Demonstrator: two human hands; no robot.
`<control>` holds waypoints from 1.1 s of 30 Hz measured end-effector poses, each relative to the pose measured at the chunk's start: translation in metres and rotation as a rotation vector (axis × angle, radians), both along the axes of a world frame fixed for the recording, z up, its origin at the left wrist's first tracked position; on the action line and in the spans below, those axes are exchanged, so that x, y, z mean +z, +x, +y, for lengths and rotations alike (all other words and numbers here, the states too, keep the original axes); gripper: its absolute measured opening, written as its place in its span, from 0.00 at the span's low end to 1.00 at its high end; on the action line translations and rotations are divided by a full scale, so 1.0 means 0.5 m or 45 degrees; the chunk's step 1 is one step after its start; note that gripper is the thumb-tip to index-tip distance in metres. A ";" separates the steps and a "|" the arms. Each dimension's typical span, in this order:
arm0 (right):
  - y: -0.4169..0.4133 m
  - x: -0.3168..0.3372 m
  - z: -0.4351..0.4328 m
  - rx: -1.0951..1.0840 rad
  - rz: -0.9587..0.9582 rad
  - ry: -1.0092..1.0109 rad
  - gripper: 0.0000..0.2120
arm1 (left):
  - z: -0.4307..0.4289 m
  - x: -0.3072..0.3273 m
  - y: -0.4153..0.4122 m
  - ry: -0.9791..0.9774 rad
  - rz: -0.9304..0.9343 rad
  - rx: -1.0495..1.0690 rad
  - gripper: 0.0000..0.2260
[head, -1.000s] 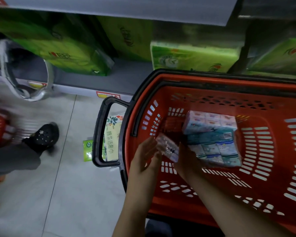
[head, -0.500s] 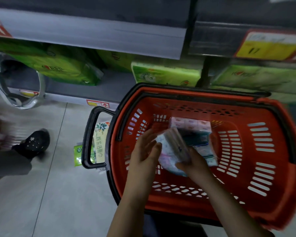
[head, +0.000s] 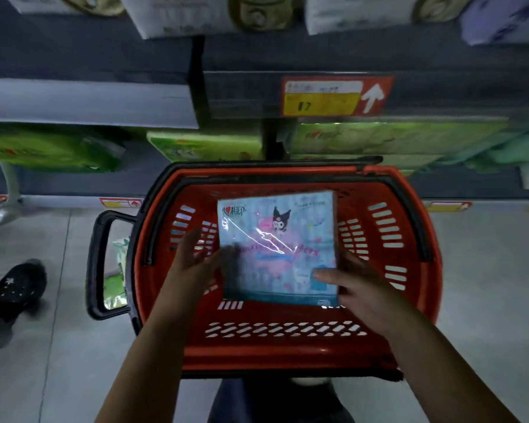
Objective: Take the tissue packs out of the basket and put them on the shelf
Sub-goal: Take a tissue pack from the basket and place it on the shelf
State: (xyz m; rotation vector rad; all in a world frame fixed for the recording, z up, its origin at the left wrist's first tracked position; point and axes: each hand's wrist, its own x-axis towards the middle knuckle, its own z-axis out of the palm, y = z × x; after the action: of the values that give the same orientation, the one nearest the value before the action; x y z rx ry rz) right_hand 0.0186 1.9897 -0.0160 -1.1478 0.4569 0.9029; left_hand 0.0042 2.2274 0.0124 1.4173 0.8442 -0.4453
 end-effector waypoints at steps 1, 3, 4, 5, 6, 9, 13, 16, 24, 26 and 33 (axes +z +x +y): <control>0.003 0.010 -0.013 -0.010 -0.005 0.016 0.37 | -0.005 0.004 0.006 0.016 0.019 -0.025 0.36; 0.008 0.032 -0.033 -0.028 -0.010 0.024 0.35 | -0.018 0.013 0.015 -0.016 -0.014 -0.055 0.33; 0.009 0.042 -0.042 -0.036 -0.013 0.036 0.35 | -0.025 0.017 0.018 -0.049 -0.036 -0.073 0.30; 0.009 0.049 -0.052 -0.032 -0.015 0.050 0.36 | -0.032 0.022 0.020 -0.085 -0.065 -0.097 0.25; 0.008 0.059 -0.058 -0.013 -0.014 0.057 0.38 | -0.040 0.029 0.022 -0.124 -0.090 -0.114 0.20; -0.004 0.077 -0.077 -0.003 -0.001 0.124 0.37 | -0.059 0.053 0.020 -0.257 -0.094 -0.123 0.17; -0.031 0.094 -0.090 -0.070 0.051 0.218 0.36 | -0.070 0.090 0.011 -0.317 -0.064 -0.145 0.18; -0.049 0.120 -0.086 -0.136 0.045 0.256 0.27 | -0.075 0.121 0.000 -0.287 -0.111 -0.179 0.17; -0.081 0.232 -0.085 -0.138 -0.041 0.185 0.32 | -0.095 0.231 -0.041 -0.205 -0.236 -0.049 0.11; -0.086 0.273 -0.087 -0.136 -0.067 0.190 0.33 | -0.094 0.269 -0.047 -0.223 -0.243 -0.045 0.13; -0.108 0.428 -0.066 -0.234 -0.042 0.176 0.43 | -0.094 0.451 -0.060 -0.240 -0.261 -0.051 0.14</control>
State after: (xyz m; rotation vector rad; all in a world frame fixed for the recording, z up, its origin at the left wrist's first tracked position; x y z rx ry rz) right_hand -0.0353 1.9569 0.1981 -0.9766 0.4579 0.7432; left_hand -0.0256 2.1804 0.2381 1.2821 0.5938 -0.3919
